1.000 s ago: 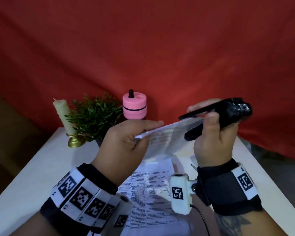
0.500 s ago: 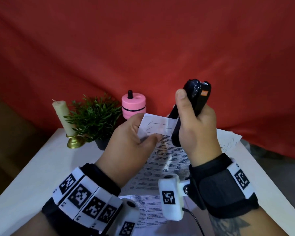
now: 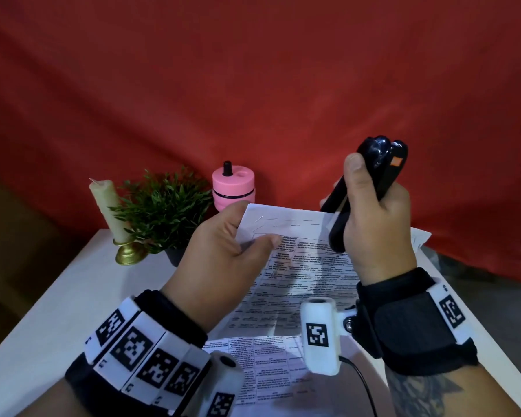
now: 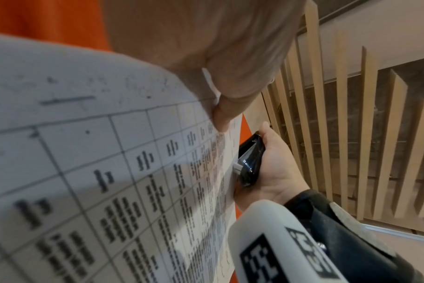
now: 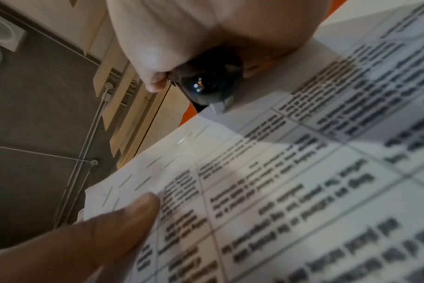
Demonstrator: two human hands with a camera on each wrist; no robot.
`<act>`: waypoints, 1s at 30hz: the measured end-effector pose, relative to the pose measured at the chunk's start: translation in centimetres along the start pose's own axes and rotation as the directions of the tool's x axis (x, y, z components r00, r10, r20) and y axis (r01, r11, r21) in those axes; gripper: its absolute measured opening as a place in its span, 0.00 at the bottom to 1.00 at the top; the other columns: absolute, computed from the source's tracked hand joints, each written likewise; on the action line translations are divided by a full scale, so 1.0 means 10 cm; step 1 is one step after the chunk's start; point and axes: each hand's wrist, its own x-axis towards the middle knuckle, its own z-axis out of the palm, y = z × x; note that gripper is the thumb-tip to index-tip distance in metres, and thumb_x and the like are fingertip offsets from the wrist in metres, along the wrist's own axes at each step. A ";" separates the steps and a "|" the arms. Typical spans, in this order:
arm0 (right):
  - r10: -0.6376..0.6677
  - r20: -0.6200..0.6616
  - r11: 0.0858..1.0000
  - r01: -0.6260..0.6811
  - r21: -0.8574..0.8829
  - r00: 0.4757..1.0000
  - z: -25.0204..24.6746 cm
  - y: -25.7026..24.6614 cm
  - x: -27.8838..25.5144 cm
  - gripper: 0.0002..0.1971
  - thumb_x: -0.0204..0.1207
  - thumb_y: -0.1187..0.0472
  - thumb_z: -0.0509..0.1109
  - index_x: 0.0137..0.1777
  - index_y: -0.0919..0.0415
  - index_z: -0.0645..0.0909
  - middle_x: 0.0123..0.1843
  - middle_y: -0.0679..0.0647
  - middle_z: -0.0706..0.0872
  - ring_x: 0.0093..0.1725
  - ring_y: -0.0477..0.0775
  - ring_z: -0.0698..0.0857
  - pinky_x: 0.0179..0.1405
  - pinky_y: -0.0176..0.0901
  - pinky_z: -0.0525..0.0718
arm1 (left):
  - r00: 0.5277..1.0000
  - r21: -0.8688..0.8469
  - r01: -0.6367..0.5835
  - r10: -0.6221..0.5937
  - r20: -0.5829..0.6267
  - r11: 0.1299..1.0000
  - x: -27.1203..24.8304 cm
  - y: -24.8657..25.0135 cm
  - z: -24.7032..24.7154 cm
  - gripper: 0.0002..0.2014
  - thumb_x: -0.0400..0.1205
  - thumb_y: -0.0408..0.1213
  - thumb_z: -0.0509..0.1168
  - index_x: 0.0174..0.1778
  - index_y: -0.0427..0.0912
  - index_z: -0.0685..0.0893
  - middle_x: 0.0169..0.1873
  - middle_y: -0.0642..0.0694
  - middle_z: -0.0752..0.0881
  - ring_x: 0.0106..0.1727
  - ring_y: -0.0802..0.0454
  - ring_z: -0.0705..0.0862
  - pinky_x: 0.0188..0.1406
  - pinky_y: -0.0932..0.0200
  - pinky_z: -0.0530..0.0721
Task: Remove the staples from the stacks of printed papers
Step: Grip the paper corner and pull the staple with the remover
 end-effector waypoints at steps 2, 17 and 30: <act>-0.007 -0.010 1.000 0.007 0.008 1.000 0.00 -0.01 0.00 0.36 0.68 0.33 0.64 0.38 0.73 0.78 0.33 0.69 0.83 0.37 0.68 0.85 0.34 0.50 0.82 | 1.000 0.002 -0.010 0.010 -0.005 1.000 0.00 0.00 0.00 0.15 0.80 0.24 0.68 0.49 0.52 0.85 0.42 0.63 0.92 0.43 0.64 0.90 0.40 0.73 0.85; -0.008 -0.060 0.997 0.012 0.072 0.998 0.01 -0.06 0.01 0.32 0.69 0.35 0.66 0.34 0.71 0.74 0.26 0.55 0.80 0.28 0.60 0.83 0.29 0.46 0.80 | 1.000 -0.039 -0.004 0.004 0.002 0.999 0.01 0.00 0.04 0.15 0.80 0.23 0.67 0.49 0.51 0.86 0.44 0.55 0.93 0.47 0.57 0.91 0.48 0.61 0.89; -0.044 0.051 0.998 0.042 0.044 0.998 0.06 -0.09 -0.07 0.35 0.69 0.34 0.64 0.38 0.74 0.79 0.33 0.68 0.85 0.34 0.64 0.86 0.32 0.46 0.82 | 1.000 -0.002 -0.014 0.014 -0.009 1.000 0.03 -0.01 0.05 0.15 0.80 0.24 0.67 0.50 0.52 0.86 0.44 0.55 0.92 0.46 0.53 0.91 0.47 0.56 0.89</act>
